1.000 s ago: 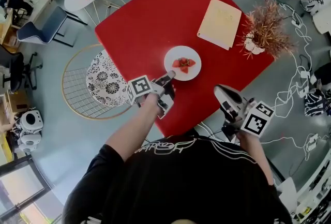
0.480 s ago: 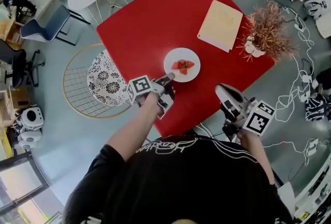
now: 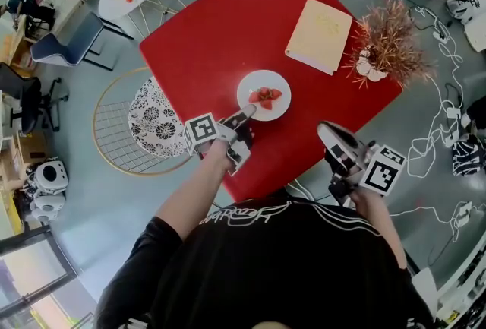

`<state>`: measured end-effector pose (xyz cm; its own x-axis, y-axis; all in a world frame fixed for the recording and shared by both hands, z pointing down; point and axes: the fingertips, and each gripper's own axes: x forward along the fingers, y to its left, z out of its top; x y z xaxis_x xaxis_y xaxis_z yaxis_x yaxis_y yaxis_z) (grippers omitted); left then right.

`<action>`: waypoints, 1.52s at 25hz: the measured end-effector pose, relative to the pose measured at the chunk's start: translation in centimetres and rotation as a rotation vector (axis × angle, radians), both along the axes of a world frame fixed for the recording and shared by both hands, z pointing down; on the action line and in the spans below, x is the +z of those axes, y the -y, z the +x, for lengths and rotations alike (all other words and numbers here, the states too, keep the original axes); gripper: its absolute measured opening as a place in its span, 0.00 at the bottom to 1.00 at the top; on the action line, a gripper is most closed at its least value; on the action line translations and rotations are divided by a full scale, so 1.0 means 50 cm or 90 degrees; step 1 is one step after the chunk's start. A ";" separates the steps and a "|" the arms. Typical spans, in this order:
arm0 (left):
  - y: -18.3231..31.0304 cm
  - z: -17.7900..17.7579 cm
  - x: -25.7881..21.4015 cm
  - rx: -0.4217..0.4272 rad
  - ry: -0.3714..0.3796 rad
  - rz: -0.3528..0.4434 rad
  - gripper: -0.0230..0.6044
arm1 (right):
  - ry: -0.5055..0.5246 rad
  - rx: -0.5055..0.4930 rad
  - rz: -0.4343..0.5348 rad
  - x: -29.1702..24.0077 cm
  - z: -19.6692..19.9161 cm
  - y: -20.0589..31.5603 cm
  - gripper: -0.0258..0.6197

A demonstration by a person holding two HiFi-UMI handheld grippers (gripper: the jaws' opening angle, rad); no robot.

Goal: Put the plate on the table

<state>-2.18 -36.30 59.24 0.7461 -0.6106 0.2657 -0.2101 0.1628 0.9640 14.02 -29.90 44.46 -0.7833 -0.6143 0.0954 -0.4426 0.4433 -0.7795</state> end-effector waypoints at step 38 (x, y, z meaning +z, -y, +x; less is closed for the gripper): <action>-0.051 0.035 0.014 0.441 0.562 0.331 0.46 | 0.026 -0.006 -0.038 0.069 0.004 0.021 0.05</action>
